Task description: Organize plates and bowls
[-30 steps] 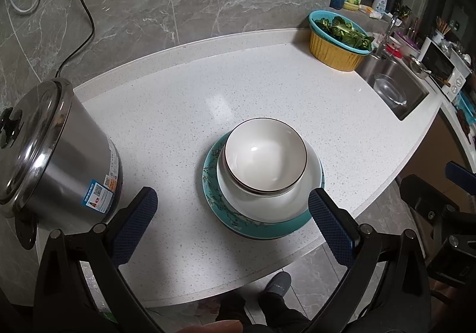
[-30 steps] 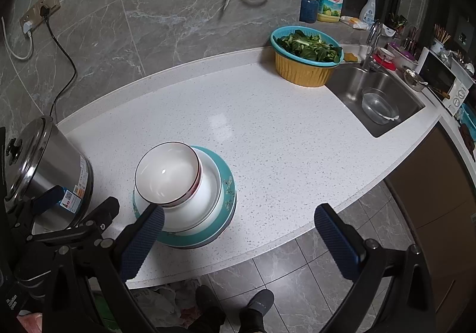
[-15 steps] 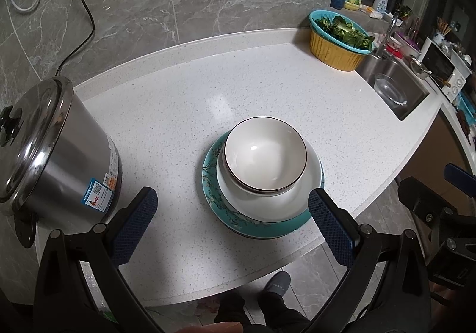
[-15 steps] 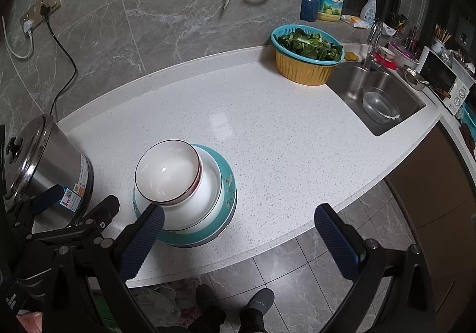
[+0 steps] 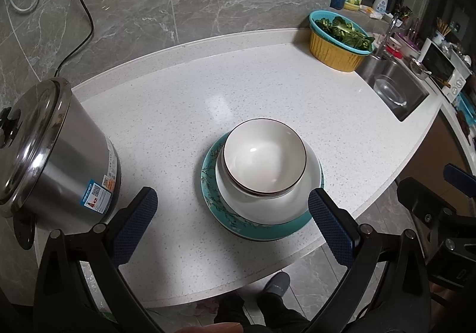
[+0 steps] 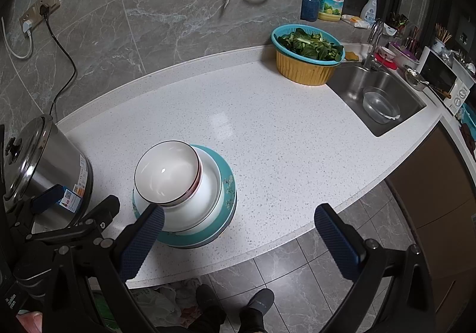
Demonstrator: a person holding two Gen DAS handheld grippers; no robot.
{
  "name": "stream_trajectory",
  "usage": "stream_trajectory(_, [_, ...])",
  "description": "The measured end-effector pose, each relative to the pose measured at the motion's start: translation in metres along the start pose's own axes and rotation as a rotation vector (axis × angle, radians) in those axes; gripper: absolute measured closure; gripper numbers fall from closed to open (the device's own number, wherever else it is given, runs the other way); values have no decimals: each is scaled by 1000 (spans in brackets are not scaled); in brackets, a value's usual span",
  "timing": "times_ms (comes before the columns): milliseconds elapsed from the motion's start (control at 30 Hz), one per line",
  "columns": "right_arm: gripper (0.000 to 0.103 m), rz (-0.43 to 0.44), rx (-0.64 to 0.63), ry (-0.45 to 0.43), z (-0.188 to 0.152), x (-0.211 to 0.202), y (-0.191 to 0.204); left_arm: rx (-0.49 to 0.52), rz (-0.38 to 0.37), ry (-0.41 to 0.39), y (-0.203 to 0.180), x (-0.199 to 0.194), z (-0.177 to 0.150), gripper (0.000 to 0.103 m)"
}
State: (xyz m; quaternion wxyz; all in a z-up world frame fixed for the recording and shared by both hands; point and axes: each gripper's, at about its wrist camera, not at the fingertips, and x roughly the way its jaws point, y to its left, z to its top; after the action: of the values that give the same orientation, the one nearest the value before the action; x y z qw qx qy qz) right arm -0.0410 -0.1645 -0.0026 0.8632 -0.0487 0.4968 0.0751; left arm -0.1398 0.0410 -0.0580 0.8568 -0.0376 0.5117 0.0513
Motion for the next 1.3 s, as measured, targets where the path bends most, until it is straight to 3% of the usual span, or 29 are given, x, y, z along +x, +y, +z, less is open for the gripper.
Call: stream_trajectory(1300, [0,3,-3,5,-1,5,-2,0,0,6,-2,3,2,0])
